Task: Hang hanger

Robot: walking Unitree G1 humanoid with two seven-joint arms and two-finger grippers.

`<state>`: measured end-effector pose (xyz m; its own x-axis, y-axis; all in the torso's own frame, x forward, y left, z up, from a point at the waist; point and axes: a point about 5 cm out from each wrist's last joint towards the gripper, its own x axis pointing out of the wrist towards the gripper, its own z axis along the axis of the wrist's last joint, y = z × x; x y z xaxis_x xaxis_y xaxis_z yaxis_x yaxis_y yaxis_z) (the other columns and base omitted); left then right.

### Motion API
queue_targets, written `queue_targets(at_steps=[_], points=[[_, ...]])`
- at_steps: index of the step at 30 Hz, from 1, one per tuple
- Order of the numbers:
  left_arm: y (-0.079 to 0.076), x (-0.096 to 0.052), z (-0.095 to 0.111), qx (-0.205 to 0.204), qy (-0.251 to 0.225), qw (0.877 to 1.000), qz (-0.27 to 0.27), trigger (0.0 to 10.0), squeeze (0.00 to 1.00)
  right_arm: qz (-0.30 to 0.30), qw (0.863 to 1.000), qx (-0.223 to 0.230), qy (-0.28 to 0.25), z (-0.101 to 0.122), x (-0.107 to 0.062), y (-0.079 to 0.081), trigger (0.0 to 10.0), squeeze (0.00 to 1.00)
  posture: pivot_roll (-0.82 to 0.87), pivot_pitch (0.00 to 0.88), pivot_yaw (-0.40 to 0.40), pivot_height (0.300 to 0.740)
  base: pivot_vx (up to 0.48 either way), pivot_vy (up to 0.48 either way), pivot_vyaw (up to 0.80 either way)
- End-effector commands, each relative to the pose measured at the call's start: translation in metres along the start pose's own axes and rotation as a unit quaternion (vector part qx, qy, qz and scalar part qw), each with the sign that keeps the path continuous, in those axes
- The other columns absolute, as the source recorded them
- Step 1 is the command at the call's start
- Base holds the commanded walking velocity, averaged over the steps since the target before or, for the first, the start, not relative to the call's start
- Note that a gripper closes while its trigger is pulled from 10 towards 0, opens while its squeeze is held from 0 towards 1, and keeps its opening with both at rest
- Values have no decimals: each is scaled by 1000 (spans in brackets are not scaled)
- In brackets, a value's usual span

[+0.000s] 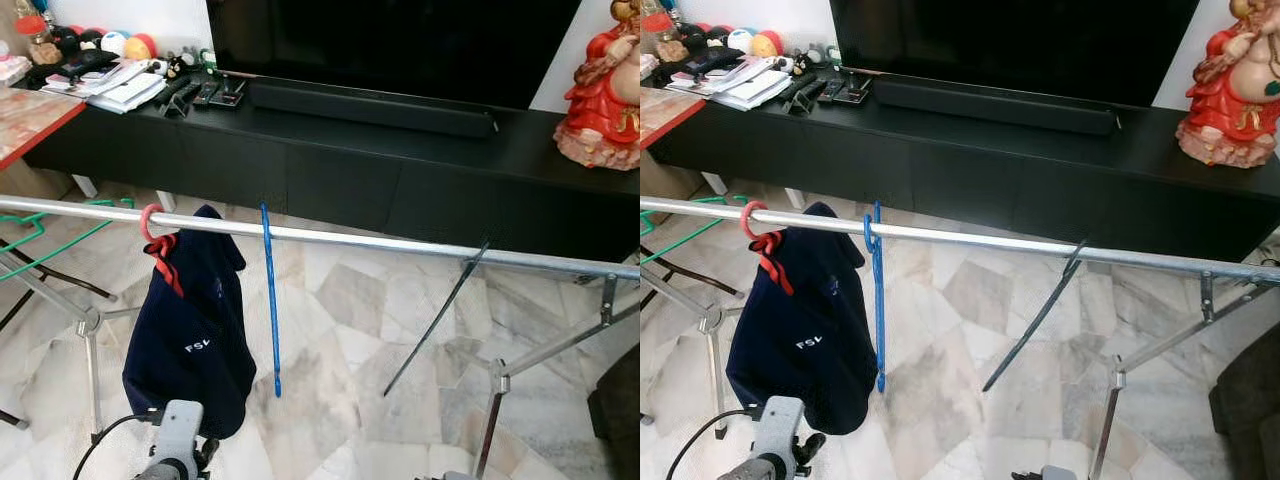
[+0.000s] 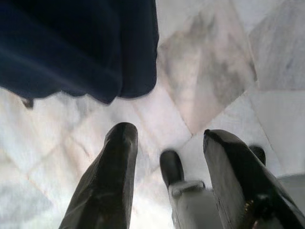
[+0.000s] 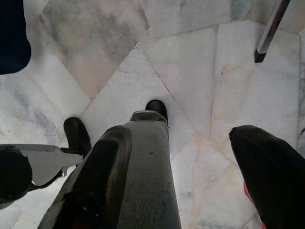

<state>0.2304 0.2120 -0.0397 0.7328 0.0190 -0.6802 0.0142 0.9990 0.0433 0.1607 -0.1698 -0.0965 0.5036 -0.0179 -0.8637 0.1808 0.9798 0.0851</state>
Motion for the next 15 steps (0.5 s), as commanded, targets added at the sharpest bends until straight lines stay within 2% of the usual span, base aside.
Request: queue_targets(at_steps=[1, 2, 4, 15], points=[[-2, -5, -36, 19, 76, 997, -5, 10000, 0, -7, 1000, 6, 22, -12, -1, -1, 10000, 0, 37, 146, -23, 740, 0, 0, 0], [-3, -8, -52, 37, 108, 993, -10, 10000, 0, -4, 1000, 6, 22, -12, -1, 0, 10000, 0, 17, 143, -19, 740, 0, 0, 0], [-3, -10, -60, 37, 125, 991, -15, 10000, 0, 0, 1000, 12, 18, -11, -1, 1, 10000, 0, 11, 142, -18, 740, 0, 0, 0], [-3, -9, -62, 27, 128, 991, -4, 10000, 0, -12, 999, 21, 22, -13, -2, -1, 10000, 0, 8, 146, -17, 740, 0, 0, 0]])
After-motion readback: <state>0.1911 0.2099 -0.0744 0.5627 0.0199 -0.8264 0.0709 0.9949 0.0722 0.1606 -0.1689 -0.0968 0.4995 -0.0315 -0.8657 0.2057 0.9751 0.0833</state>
